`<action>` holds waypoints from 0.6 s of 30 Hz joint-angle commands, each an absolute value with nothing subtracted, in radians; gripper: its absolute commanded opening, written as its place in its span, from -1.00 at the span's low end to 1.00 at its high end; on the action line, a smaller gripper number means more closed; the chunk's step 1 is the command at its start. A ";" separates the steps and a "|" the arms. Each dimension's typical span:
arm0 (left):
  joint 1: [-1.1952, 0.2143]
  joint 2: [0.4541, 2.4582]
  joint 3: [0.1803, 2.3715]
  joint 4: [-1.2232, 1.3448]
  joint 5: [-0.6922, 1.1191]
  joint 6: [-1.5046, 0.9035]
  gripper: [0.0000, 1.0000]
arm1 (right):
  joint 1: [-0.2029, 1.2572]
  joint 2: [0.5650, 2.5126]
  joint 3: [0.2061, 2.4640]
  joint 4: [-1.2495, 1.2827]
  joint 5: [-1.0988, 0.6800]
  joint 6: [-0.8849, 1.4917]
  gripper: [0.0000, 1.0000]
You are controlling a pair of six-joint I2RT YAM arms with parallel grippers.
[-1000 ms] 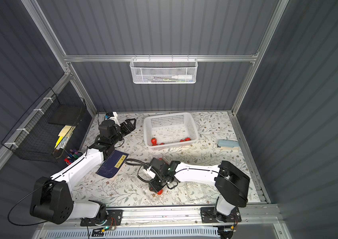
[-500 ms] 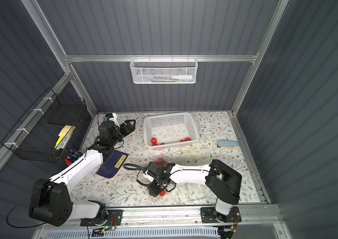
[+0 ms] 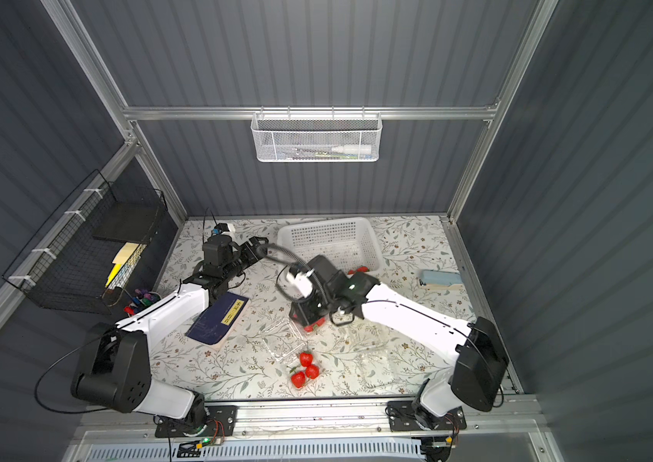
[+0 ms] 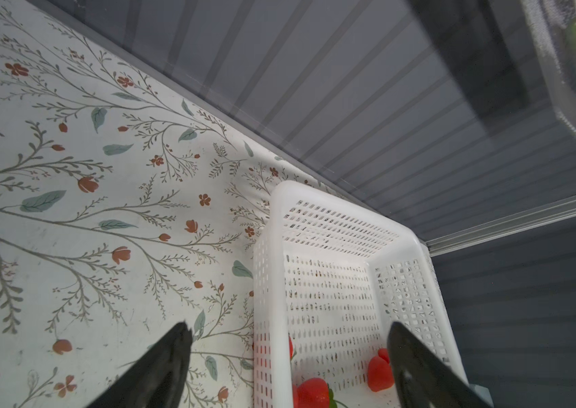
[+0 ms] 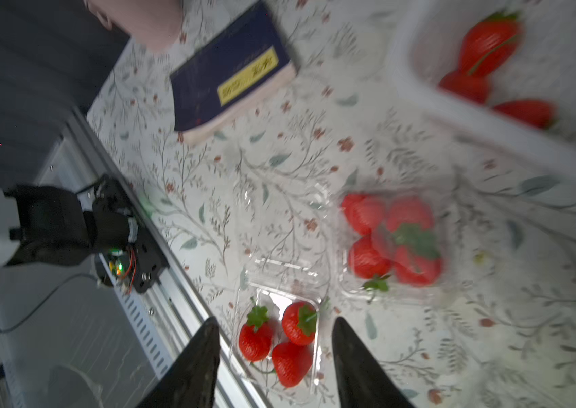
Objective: Pack strawberries into containers
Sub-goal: Place the strawberry in the packing box, then pick up the strawberry from the basket.
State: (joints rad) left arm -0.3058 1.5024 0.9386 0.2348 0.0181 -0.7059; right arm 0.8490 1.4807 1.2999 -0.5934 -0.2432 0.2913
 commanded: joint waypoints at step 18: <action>-0.407 1.843 1.134 0.273 -0.012 -0.647 0.78 | 0.474 2.445 2.380 -0.920 -0.403 0.116 0.21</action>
